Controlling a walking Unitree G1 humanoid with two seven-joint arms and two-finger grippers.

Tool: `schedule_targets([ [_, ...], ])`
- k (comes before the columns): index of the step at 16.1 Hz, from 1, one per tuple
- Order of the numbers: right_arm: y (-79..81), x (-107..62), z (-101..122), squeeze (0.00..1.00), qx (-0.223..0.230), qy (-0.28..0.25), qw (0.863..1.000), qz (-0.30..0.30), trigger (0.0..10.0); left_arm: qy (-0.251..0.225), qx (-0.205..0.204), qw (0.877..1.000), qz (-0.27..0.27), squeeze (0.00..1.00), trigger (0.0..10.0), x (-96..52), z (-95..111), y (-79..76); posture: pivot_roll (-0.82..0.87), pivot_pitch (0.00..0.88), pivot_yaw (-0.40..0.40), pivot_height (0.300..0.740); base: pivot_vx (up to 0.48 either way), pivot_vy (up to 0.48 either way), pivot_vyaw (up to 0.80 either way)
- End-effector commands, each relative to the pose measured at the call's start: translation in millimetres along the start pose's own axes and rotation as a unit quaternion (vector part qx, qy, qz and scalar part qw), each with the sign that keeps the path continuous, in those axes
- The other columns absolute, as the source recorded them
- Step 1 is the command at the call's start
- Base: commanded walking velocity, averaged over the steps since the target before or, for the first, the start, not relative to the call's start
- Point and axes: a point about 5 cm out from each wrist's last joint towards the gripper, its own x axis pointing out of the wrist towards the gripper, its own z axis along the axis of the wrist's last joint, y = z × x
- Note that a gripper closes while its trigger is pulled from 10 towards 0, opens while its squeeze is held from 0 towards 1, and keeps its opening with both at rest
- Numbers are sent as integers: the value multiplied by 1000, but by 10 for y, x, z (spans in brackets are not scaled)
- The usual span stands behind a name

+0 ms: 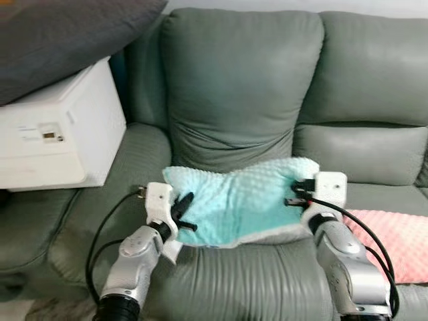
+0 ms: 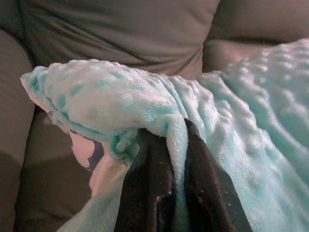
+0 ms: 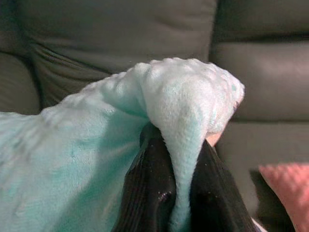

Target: Move the pillow to the sofa

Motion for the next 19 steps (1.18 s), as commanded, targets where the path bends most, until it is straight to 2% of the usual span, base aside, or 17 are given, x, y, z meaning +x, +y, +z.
schedule_targets([
  [1,-70,-34,-44,0,13,12,999,-28,10000,8,8,1000,-13,0,10000,-2,-58,-39,-190,135,11,740,0,0,0],
  [3,-130,-80,-139,0,21,29,998,-54,10000,25,12,999,-19,0,10000,-13,-166,-50,-189,167,21,740,0,0,0],
  [6,-213,-143,-297,0,34,54,995,-81,10000,20,8,1000,-20,0,10000,2,-244,-24,-186,217,35,740,0,0,0],
  [8,-251,-150,-329,0,28,53,995,-81,10000,20,10,1000,-9,0,10000,49,-254,-26,-184,246,41,740,0,0,0],
  [9,-297,-130,-308,0,4,36,996,-83,10000,17,11,1000,-5,0,10000,137,-223,-62,-186,261,44,740,0,0,0],
  [10,-319,-107,-278,0,-2,23,996,-81,10000,15,16,1000,-4,0,10000,207,-184,-93,-188,272,47,740,0,0,0],
  [11,-325,-87,-212,0,-4,-3,997,-78,10000,6,28,999,-15,0,10000,306,-97,-140,-195,293,51,740,0,0,0],
  [14,-265,-89,-171,0,-1,-22,999,-25,10000,-14,44,999,-13,0,10000,472,115,-182,-208,324,57,740,0,0,0],
  [16,-254,-95,-284,0,18,-14,1000,-2,10000,-26,61,998,4,0,10000,540,233,-178,-209,342,57,740,0,0,0],
  [19,-190,-79,-418,0,9,5,1000,24,10000,-44,67,996,44,0,10000,558,346,-64,-194,352,52,740,0,0,0],
])
